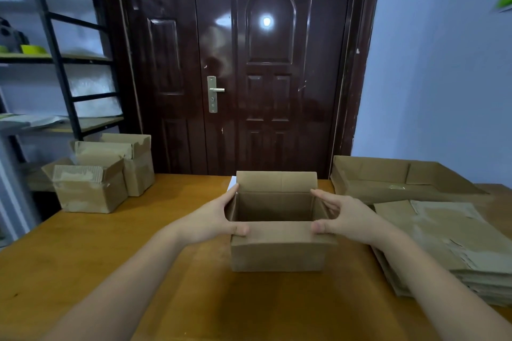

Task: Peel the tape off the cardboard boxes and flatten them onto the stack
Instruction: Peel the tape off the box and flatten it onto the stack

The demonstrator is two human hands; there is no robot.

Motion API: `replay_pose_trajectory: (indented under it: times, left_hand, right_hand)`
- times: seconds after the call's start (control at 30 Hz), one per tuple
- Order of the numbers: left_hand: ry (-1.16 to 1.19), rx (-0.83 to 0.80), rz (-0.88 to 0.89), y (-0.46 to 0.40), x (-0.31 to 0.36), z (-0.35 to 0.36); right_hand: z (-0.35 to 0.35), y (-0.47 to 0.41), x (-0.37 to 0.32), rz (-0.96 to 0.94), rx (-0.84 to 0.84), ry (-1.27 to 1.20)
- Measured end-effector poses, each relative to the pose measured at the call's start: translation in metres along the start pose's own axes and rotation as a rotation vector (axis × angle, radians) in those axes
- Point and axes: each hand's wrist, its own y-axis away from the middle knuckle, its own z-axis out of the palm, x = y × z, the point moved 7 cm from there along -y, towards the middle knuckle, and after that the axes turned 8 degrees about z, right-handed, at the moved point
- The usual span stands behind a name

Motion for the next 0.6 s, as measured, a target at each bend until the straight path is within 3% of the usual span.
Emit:
replay_pose_trajectory:
  times: [0.1,0.27,0.4,0.5,0.6]
  left_hand:
    - [-0.083,0.0,-0.031,-0.003,-0.001,0.002]
    - [-0.345,0.075,-0.009,-0.012,0.007,-0.007]
    - [-0.455,-0.006,0.028,-0.021,0.013,-0.008]
    - [-0.488,-0.076,-0.004,-0.028,0.01,-0.009]
    - [-0.524,-0.141,-0.044,-0.033,0.005,-0.01]
  right_hand:
    - [0.007,-0.001,-0.004,-0.022,-0.016,0.212]
    - [0.013,-0.004,-0.011,-0.02,0.073,0.333]
    - [0.005,-0.009,-0.023,-0.055,0.074,0.495]
    - [0.004,-0.019,-0.03,-0.078,0.016,0.533]
    - [0.01,-0.029,-0.025,-0.081,-0.128,0.405]
